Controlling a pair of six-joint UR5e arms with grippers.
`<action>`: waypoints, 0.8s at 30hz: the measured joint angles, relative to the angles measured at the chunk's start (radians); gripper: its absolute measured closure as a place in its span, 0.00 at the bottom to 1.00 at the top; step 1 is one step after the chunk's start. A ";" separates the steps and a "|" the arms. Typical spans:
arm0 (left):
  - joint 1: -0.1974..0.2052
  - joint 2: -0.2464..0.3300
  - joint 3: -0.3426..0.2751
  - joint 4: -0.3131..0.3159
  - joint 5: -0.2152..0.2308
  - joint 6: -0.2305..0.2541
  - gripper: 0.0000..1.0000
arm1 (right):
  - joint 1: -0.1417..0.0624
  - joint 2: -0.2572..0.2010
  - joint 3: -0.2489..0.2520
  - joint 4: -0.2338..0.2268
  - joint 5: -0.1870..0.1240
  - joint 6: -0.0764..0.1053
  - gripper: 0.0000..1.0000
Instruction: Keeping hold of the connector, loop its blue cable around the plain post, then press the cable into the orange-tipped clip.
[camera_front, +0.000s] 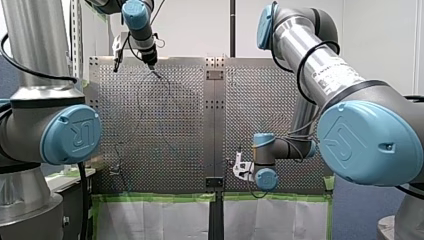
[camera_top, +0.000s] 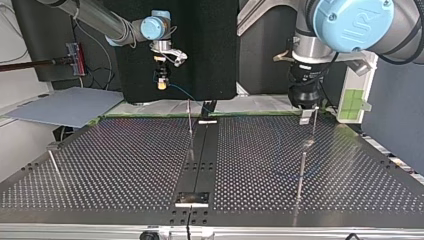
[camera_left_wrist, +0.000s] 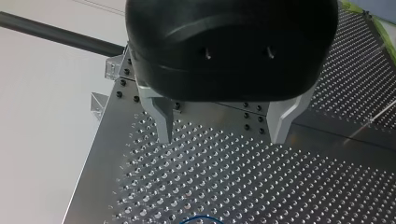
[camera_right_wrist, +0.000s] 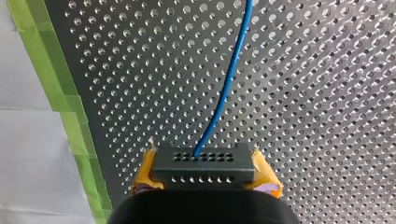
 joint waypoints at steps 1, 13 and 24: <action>0.000 0.000 0.000 0.000 -0.001 0.000 0.00 | 0.001 0.000 0.000 -0.001 0.000 0.000 1.00; -0.004 0.001 0.000 -0.011 -0.082 -0.002 0.00 | 0.003 0.000 0.000 0.001 0.000 0.001 1.00; -0.004 0.011 0.000 -0.038 -0.194 -0.017 0.00 | 0.005 0.000 0.000 0.003 0.000 -0.001 1.00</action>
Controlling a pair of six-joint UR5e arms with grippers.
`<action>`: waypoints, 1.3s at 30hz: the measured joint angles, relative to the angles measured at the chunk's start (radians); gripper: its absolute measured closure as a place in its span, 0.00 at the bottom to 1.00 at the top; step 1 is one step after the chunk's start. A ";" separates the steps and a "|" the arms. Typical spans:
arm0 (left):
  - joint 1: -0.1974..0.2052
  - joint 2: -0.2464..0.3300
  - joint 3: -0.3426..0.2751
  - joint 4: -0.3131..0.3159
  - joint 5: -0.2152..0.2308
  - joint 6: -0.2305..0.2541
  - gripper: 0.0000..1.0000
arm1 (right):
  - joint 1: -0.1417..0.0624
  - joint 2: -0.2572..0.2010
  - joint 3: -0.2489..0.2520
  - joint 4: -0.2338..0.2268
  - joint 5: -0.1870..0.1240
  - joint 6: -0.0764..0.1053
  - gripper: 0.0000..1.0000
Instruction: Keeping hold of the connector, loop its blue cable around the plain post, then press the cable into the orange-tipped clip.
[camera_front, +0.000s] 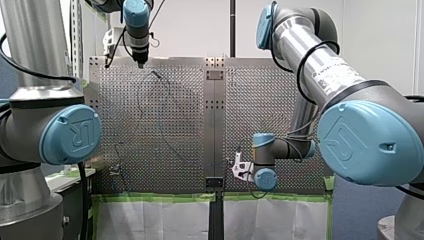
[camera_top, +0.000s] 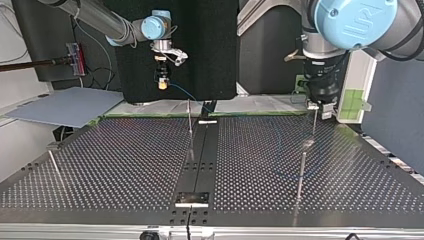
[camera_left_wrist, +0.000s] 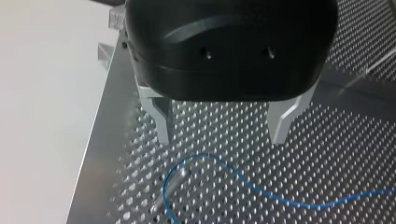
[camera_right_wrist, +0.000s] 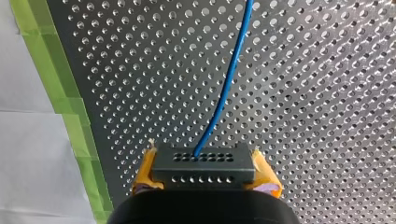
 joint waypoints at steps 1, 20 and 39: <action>0.000 0.000 0.000 0.000 -0.010 0.000 0.00 | 0.000 0.000 0.000 0.000 0.000 0.000 1.00; 0.000 0.005 0.000 0.000 -0.065 -0.007 0.00 | 0.002 0.000 0.000 0.002 0.000 -0.001 1.00; -0.004 -0.001 0.000 0.048 -0.003 0.068 0.00 | 0.002 0.000 0.000 0.013 0.000 -0.005 1.00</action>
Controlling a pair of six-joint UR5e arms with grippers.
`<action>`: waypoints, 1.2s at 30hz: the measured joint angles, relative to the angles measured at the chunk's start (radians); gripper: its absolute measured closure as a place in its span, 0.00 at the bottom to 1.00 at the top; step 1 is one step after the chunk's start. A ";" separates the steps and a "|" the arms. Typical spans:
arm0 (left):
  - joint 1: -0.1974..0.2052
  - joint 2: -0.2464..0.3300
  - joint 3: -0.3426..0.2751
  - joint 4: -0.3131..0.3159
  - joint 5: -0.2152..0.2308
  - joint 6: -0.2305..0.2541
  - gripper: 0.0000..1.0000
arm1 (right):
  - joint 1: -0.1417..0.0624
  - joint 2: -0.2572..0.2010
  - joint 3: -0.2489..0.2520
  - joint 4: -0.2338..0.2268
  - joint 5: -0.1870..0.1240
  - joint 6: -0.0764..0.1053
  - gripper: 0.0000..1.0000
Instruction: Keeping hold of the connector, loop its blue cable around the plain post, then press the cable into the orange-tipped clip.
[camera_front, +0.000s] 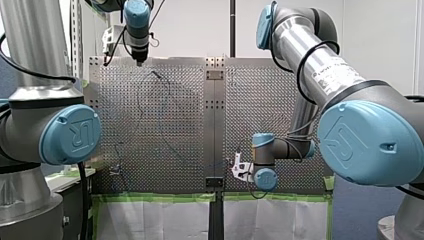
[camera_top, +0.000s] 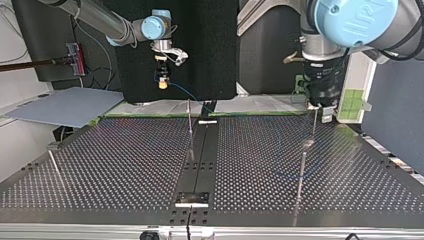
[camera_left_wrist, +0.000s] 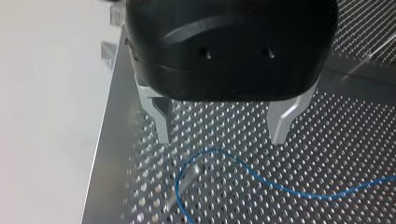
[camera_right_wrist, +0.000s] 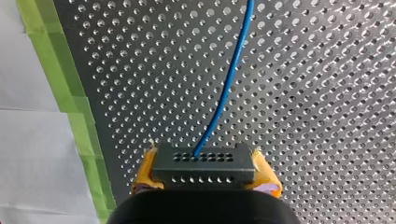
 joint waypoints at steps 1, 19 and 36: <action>0.000 -0.004 0.000 0.006 0.005 0.009 0.00 | 0.000 0.000 0.000 0.001 0.000 -0.002 1.00; -0.051 -0.145 0.054 0.183 0.153 0.188 0.00 | 0.005 0.000 0.000 0.003 0.000 -0.034 1.00; -0.089 -0.253 0.138 0.310 0.149 0.202 0.00 | 0.007 0.000 0.000 0.000 0.000 -0.038 1.00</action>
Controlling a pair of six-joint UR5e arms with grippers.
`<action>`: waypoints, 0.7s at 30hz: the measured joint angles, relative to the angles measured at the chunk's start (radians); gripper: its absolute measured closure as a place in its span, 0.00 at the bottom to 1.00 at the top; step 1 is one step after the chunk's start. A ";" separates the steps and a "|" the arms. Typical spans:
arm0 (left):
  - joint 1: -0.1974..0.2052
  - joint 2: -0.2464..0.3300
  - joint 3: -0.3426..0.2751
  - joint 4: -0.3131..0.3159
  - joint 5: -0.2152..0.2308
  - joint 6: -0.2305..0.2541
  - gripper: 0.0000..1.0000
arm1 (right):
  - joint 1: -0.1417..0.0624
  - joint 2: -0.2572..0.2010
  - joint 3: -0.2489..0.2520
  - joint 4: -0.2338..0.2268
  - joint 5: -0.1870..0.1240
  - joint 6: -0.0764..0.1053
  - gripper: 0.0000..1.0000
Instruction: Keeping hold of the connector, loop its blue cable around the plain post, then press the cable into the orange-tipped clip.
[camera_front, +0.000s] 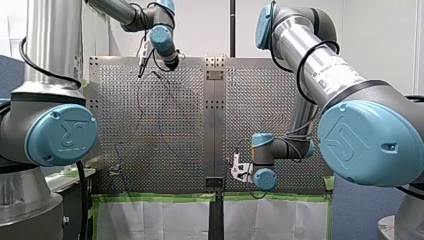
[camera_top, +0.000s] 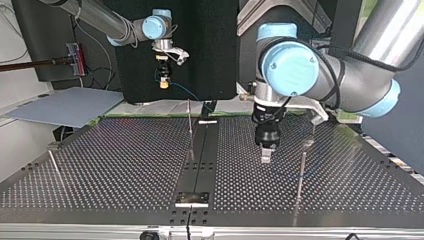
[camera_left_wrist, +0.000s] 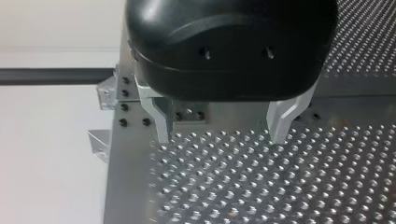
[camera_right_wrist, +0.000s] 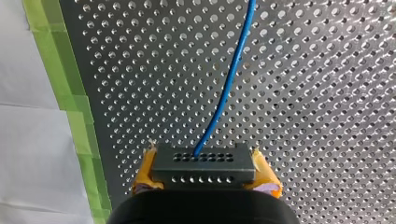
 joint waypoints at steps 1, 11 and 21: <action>-0.001 -0.009 0.002 0.003 -0.003 0.000 0.00 | 0.000 0.000 0.000 0.000 0.000 0.000 1.00; 0.004 -0.096 0.006 0.048 -0.031 0.016 0.00 | 0.000 0.000 0.000 -0.005 0.000 0.001 1.00; 0.011 -0.173 0.048 0.071 -0.095 0.086 0.00 | 0.000 0.000 0.000 -0.005 0.001 0.001 1.00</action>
